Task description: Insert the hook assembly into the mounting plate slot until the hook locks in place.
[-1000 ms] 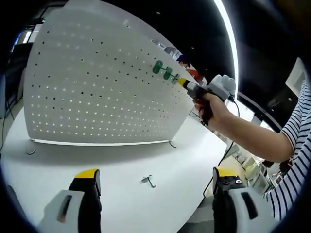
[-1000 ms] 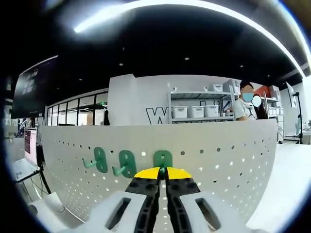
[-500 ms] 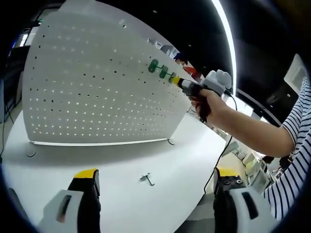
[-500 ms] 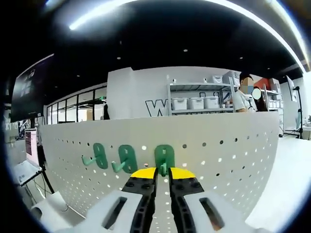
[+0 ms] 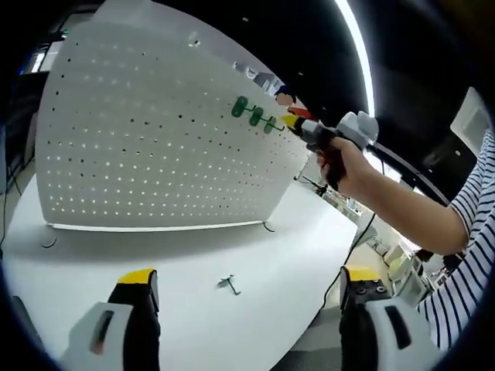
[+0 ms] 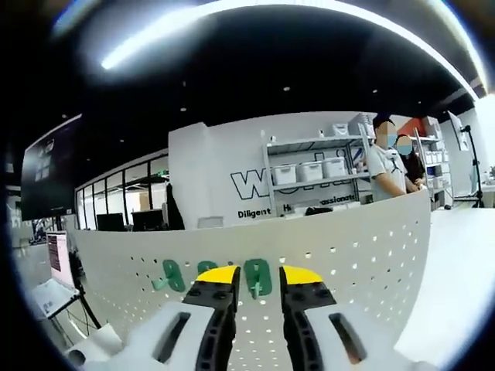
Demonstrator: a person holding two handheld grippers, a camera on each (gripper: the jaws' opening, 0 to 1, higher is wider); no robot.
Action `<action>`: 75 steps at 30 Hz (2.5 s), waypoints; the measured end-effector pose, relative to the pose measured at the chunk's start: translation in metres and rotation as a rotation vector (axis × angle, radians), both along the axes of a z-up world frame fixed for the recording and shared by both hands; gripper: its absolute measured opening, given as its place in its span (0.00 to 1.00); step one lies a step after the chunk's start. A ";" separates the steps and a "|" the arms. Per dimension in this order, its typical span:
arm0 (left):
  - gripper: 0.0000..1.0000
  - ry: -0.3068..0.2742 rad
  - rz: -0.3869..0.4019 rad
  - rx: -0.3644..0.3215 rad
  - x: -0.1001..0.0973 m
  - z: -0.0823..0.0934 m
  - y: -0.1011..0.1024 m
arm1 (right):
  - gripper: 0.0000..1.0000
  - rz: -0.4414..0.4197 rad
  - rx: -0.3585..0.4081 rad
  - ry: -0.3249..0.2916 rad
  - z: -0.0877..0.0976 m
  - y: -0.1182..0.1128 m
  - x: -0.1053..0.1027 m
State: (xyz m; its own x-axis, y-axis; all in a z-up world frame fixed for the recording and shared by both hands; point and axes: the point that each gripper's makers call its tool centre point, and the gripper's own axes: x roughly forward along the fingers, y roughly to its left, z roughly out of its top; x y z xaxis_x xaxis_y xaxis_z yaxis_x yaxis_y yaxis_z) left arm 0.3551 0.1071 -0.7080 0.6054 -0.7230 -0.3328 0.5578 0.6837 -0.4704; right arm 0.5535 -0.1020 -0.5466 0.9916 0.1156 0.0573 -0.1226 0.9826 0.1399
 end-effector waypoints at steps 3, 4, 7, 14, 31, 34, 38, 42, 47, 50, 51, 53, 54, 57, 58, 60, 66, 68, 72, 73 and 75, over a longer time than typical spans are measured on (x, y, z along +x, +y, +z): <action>1.00 -0.004 -0.011 -0.001 -0.003 0.002 -0.004 | 0.22 0.012 -0.033 -0.002 -0.001 0.003 -0.011; 1.00 -0.005 -0.012 0.000 -0.003 0.003 -0.004 | 0.22 0.017 -0.040 0.004 -0.003 0.004 -0.013; 1.00 -0.010 -0.018 -0.001 -0.005 0.004 -0.005 | 0.23 0.032 -0.085 0.053 -0.017 0.005 -0.023; 1.00 -0.005 -0.014 0.005 -0.011 -0.001 -0.002 | 0.32 0.026 -0.097 0.112 -0.045 0.000 -0.051; 1.00 0.018 -0.027 0.044 -0.024 -0.015 -0.001 | 0.41 0.102 -0.151 0.327 -0.133 0.003 -0.120; 1.00 0.030 -0.034 0.052 -0.027 -0.021 -0.002 | 0.42 0.126 -0.143 0.374 -0.151 0.006 -0.136; 1.00 0.038 -0.055 0.077 -0.032 -0.027 -0.005 | 0.42 0.167 -0.178 0.415 -0.169 0.010 -0.159; 1.00 0.047 -0.066 0.092 -0.035 -0.032 -0.004 | 0.42 0.187 -0.176 0.467 -0.185 0.007 -0.181; 1.00 0.056 -0.069 0.103 -0.036 -0.036 -0.002 | 0.39 0.196 -0.166 0.517 -0.202 -0.001 -0.200; 1.00 0.054 -0.074 0.107 -0.036 -0.035 -0.002 | 0.39 0.191 -0.184 0.535 -0.210 -0.006 -0.210; 1.00 0.055 -0.077 0.110 -0.036 -0.036 -0.001 | 0.39 0.195 -0.179 0.542 -0.212 -0.006 -0.214; 1.00 0.055 -0.080 0.120 -0.035 -0.037 -0.001 | 0.39 0.211 -0.162 0.545 -0.214 -0.004 -0.222; 1.00 0.054 -0.086 0.133 -0.035 -0.039 -0.001 | 0.40 0.221 -0.153 0.538 -0.214 -0.002 -0.224; 0.99 0.057 -0.109 0.163 -0.036 -0.044 -0.003 | 0.41 0.249 -0.187 0.564 -0.221 0.003 -0.233; 0.99 0.055 -0.113 0.163 -0.036 -0.044 -0.003 | 0.41 0.257 -0.189 0.566 -0.220 0.005 -0.234; 0.97 0.053 -0.111 0.153 -0.035 -0.044 -0.004 | 0.41 0.271 -0.197 0.556 -0.217 0.008 -0.233; 0.98 0.069 -0.146 0.175 -0.032 -0.053 -0.010 | 0.41 0.337 -0.233 0.578 -0.221 0.018 -0.242; 0.98 0.070 -0.150 0.175 -0.029 -0.058 -0.011 | 0.42 0.360 -0.281 0.558 -0.219 0.024 -0.244; 0.98 0.099 -0.171 0.190 -0.026 -0.073 -0.014 | 0.42 0.369 -0.303 0.542 -0.221 0.028 -0.247; 0.98 0.098 -0.182 0.199 -0.025 -0.077 -0.016 | 0.42 0.374 -0.295 0.556 -0.224 0.029 -0.249; 0.97 0.107 -0.198 0.215 -0.024 -0.083 -0.017 | 0.41 0.381 -0.298 0.562 -0.226 0.028 -0.249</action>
State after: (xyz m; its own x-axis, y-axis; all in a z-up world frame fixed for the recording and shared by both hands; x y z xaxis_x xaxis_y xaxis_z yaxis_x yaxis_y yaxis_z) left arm 0.3315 0.0899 -0.7910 0.4130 -0.7295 -0.5453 0.6457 0.6568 -0.3896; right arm 0.3042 -0.0739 -0.7723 0.7503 0.3888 -0.5347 -0.4510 0.8924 0.0160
